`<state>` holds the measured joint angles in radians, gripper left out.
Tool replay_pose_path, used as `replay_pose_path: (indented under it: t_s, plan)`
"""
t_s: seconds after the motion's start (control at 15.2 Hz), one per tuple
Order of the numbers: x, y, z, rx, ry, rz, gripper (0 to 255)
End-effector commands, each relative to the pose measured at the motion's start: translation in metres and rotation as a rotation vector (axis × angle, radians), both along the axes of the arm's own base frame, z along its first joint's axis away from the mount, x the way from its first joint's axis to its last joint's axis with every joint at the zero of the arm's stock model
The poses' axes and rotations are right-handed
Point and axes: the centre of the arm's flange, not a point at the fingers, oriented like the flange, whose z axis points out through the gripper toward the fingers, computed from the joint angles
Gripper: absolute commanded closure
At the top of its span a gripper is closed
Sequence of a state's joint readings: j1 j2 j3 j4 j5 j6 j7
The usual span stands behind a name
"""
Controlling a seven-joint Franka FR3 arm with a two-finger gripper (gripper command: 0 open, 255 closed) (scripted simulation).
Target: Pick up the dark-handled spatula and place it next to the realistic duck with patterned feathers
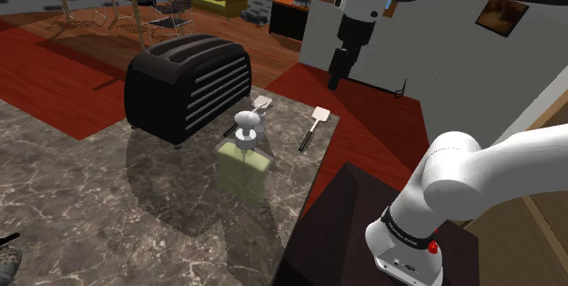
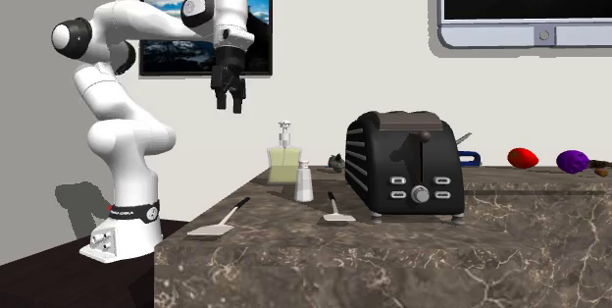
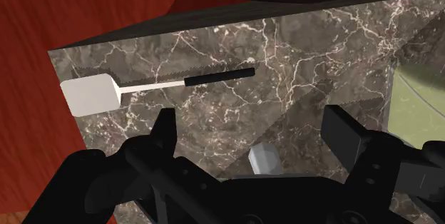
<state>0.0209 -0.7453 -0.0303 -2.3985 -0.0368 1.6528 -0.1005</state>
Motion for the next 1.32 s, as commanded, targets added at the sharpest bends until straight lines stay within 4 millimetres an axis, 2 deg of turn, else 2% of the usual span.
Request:
replay_pose_path:
  t_s: [0.0, 0.33, 0.66, 0.92, 1.25]
  plan:
    - [0.000, 0.000, 0.000, 0.000, 0.000, 0.000, 0]
    - [0.046, 0.033, -0.034, 0.010, 0.009, -0.269, 0]
    - [0.099, 0.054, -0.068, 0.020, 0.018, -0.538, 0]
    - [0.144, 0.060, -0.096, 0.028, 0.025, -0.754, 0]
    - [0.200, 0.054, -0.130, 0.039, 0.033, -1.023, 0]
